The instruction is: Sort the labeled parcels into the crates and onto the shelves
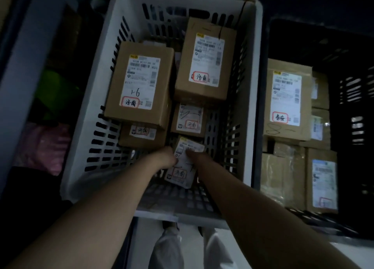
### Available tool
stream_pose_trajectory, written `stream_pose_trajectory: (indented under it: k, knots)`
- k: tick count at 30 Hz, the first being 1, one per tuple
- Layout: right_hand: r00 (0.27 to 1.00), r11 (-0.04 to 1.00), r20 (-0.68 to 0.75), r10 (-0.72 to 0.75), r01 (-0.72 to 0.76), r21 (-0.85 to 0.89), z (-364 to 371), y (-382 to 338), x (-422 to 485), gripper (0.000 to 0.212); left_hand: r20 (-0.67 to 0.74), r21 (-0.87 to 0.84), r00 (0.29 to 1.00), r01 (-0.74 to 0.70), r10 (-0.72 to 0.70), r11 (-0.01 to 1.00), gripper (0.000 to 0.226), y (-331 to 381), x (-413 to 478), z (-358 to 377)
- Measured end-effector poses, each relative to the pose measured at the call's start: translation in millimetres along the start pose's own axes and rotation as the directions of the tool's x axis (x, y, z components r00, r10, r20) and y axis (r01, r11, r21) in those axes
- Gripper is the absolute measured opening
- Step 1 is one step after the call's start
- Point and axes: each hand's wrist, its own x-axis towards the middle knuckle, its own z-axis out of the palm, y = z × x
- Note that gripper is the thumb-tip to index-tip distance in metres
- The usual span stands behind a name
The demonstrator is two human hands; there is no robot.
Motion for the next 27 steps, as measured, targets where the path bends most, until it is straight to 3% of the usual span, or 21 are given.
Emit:
stream_pose_trajectory:
  k: [2,6,9,11,14,17,22,25,27]
  knots:
    - [1.0,0.996,-0.011,0.009,-0.008,0.091,-5,-6,-15,0.054,-0.02,-0.022,0.999,-0.051,0.051,0.998,0.028,9,-12,-6]
    - [1.0,0.994,0.014,-0.013,0.011,0.109,-13,-28,-44,0.081,-0.105,-0.168,0.989,-0.117,0.101,0.979,0.027,22,-38,-20]
    - [0.987,0.99,0.135,-0.088,0.072,0.125,-28,-53,-84,0.057,-0.245,-0.31,0.969,-0.118,0.041,0.943,0.028,29,-62,-32]
    - [0.97,0.985,0.206,-0.126,0.096,0.146,-42,-64,-102,0.051,-0.354,-0.263,0.929,-0.212,0.11,0.941,0.034,34,-74,-40]
    - [0.928,0.967,0.313,-0.202,0.138,0.216,-64,-78,-127,0.069,-0.466,-0.151,0.843,-0.376,0.27,0.914,0.035,53,-95,-56]
    - [0.875,0.929,0.361,-0.323,0.221,0.296,-79,-98,-142,0.072,-0.595,0.042,0.709,-0.441,0.377,0.896,0.04,84,-111,-80]
    - [0.812,0.785,0.157,-0.562,0.463,0.412,-84,-164,-146,0.066,-0.67,-0.108,0.656,-0.548,0.346,0.83,0.049,122,-96,-121]
    - [0.8,0.764,0.029,-0.599,0.56,0.319,-82,-202,-129,0.07,-0.677,-0.169,0.679,-0.519,0.284,0.838,0.044,132,-75,-130]
    - [0.797,0.765,-0.025,-0.603,0.588,0.262,-82,-222,-118,0.071,-0.649,-0.343,0.732,-0.526,0.208,0.778,0.041,138,-64,-130]
